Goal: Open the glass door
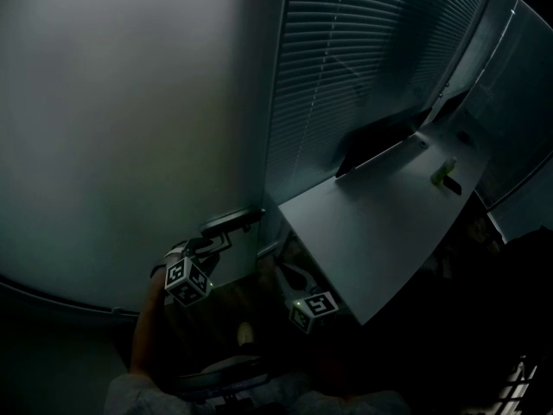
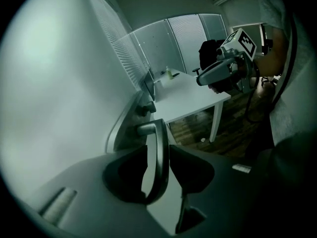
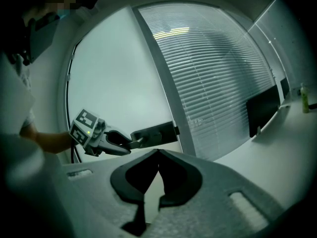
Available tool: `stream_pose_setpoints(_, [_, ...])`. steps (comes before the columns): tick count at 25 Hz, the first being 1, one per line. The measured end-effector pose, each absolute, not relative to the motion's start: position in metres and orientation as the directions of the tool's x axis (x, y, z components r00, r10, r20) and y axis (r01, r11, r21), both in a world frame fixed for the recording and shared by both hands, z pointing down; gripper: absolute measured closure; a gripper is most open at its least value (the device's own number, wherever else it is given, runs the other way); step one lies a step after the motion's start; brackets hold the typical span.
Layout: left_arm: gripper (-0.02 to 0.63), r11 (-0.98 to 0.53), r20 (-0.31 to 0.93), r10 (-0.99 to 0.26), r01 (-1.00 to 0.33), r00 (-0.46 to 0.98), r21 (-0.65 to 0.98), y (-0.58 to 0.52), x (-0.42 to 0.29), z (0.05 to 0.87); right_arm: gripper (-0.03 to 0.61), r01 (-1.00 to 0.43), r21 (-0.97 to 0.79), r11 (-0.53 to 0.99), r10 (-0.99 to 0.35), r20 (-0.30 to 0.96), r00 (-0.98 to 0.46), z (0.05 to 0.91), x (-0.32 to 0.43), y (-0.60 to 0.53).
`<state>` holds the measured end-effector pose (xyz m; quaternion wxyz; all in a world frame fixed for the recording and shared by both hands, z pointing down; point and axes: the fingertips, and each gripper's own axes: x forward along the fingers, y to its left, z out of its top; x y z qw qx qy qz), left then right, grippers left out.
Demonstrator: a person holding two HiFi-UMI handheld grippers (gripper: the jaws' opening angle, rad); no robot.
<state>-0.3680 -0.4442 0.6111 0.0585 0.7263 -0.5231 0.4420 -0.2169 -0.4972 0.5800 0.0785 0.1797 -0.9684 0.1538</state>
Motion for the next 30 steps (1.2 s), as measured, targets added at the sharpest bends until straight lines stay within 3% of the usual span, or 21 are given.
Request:
stream_pose_setpoints(9, [0.472, -0.514, 0.736, -0.665, -0.791, 0.124, -0.331, -0.454, -0.359, 0.629, 0.577, -0.404, -0.283, 0.87, -0.352, 0.216, -0.911, 0.582, -0.216, -0.508])
stream_pose_setpoints(21, [0.58, -0.564, 0.73, -0.667, -0.742, 0.151, -0.362, -0.461, -0.354, 0.635, 0.577, -0.426, -0.298, 0.854, -0.363, 0.245, -0.899, 0.585, -0.219, -0.515])
stream_pose_setpoints(30, [0.584, -0.563, 0.721, -0.675, -0.741, 0.157, -0.366, -0.461, -0.354, 0.637, 0.577, -0.433, -0.275, 0.858, -0.367, 0.262, -0.893, 0.594, -0.222, -0.509])
